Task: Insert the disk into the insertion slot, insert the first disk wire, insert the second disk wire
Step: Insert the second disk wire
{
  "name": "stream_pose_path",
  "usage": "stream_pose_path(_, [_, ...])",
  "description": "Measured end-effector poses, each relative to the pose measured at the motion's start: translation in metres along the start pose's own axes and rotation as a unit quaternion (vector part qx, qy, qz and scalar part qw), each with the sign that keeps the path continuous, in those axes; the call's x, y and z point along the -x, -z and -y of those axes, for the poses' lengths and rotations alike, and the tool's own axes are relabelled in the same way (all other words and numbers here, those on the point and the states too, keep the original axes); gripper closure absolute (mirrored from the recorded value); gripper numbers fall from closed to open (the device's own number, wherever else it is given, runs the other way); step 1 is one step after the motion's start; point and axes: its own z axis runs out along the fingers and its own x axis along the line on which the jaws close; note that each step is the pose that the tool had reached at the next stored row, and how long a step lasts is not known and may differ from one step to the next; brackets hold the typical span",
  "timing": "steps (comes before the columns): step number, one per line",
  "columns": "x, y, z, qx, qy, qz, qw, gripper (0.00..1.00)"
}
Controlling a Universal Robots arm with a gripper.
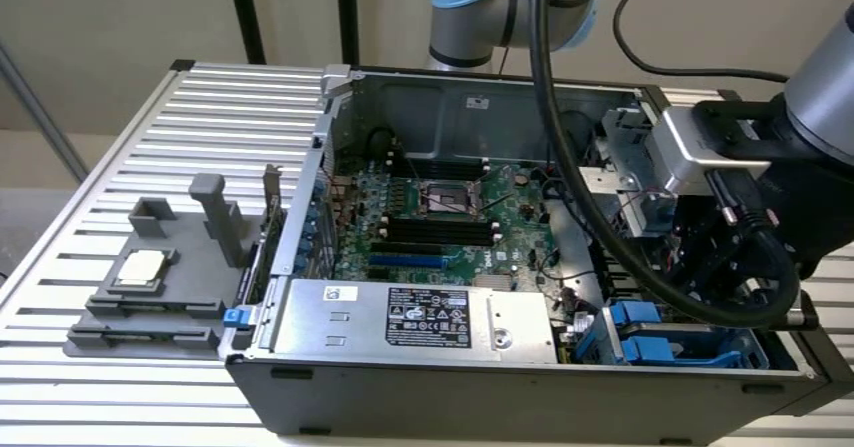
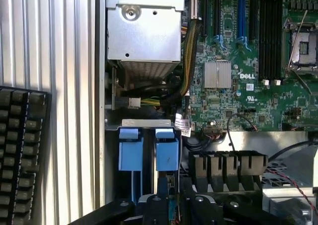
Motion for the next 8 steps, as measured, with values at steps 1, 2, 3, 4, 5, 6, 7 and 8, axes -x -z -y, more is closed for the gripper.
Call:
stream_pose_path(1, [-0.0001, 0.0, -0.0009, -0.0009, 0.0, 0.0001, 1.0, 0.76])
stream_pose_path(2, [-0.0001, 0.0, -0.0009, -0.0009, 0.0, 0.0002, 1.0, 0.76])
stream_pose_path(3, [-0.0001, 0.0, -0.0009, -0.0009, 0.0, 0.0002, 1.0, 0.76])
stream_pose_path(4, [-0.0001, 0.0, -0.0008, -0.0009, 0.0, 0.0002, 1.0, 0.76])
stream_pose_path(5, [-0.0001, 0.0, -0.0009, -0.0009, 0.0, 0.0001, 1.0, 0.76])
stream_pose_path(6, [0.0, 0.0001, -0.0009, -0.0009, 0.0, 0.0001, 1.0, 0.76])
stream_pose_path(7, [0.0, 0.0001, -0.0009, -0.0009, 0.0, 0.0001, 1.0, 0.76])
stream_pose_path(8, [0.0, 0.0001, -0.0009, -0.0009, 0.0, 0.0001, 1.0, 0.76])
